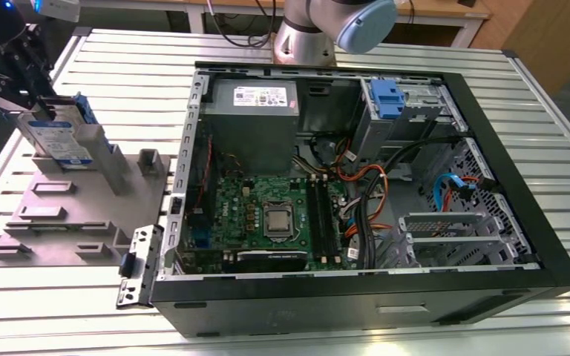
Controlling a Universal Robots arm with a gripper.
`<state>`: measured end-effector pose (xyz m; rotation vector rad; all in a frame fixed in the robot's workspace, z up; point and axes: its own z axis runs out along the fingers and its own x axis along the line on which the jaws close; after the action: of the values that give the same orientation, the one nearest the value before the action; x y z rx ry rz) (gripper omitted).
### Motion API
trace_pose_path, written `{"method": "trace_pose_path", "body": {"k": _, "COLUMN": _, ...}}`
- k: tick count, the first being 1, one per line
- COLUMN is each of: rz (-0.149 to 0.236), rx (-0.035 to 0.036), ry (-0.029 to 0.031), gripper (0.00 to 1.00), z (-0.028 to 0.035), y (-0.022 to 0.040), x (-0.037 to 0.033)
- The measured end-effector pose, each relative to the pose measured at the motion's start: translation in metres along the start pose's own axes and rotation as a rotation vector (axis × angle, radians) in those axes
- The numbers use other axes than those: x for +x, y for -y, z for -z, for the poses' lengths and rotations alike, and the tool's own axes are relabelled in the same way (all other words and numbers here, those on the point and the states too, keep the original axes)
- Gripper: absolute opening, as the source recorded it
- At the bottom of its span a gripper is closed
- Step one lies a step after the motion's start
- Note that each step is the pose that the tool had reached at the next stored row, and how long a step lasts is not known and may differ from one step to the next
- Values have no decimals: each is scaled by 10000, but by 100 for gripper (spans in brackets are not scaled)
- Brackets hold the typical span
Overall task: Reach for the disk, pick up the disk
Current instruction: 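Pick up the disk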
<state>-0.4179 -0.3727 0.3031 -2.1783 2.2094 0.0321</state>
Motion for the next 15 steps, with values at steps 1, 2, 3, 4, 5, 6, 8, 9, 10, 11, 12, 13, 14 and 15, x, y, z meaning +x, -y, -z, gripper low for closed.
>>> {"method": "trace_pose_path", "body": {"k": 1, "rz": 0, "rx": 0, "ry": 0, "gripper": 35, "z": 0, "y": 0, "x": 0}}
{"method": "trace_pose_path", "body": {"k": 2, "rz": 0, "rx": 0, "ry": 0, "gripper": 35, "z": 1, "y": 0, "x": 0}}
{"method": "trace_pose_path", "body": {"k": 3, "rz": 0, "rx": 0, "ry": 0, "gripper": 35, "z": 1, "y": 0, "x": 0}}
{"method": "trace_pose_path", "body": {"k": 4, "rz": 0, "rx": 0, "ry": 0, "gripper": 35, "z": 1, "y": 0, "x": 0}}
{"method": "trace_pose_path", "body": {"k": 5, "rz": 0, "rx": 0, "ry": 0, "gripper": 35, "z": 1, "y": 0, "x": 0}}
{"method": "trace_pose_path", "body": {"k": 6, "rz": 0, "rx": 0, "ry": 0, "gripper": 35, "z": 2, "y": 0, "x": 0}}
{"method": "trace_pose_path", "body": {"k": 8, "rz": 0, "rx": 0, "ry": 0, "gripper": 35, "z": 2, "y": 0, "x": 0}}
{"method": "trace_pose_path", "body": {"k": 9, "rz": 0, "rx": 0, "ry": 1, "gripper": 35, "z": 2, "y": 0, "x": 0}}
{"method": "trace_pose_path", "body": {"k": 10, "rz": -1, "rx": 1, "ry": 1, "gripper": 35, "z": 3, "y": 0, "x": 0}}
{"method": "trace_pose_path", "body": {"k": 11, "rz": 0, "rx": 0, "ry": 0, "gripper": 35, "z": 5, "y": 0, "x": 0}}
{"method": "trace_pose_path", "body": {"k": 12, "rz": 0, "rx": -5, "ry": -2, "gripper": 35, "z": 19, "y": 0, "x": -1}}
{"method": "trace_pose_path", "body": {"k": 13, "rz": -1, "rx": -3, "ry": -1, "gripper": 35, "z": 38, "y": 0, "x": -2}}
{"method": "trace_pose_path", "body": {"k": 14, "rz": -1, "rx": 0, "ry": 1, "gripper": 35, "z": 59, "y": 1, "x": -3}}
{"method": "trace_pose_path", "body": {"k": 15, "rz": -1, "rx": -1, "ry": 0, "gripper": 35, "z": 88, "y": 1, "x": -4}}
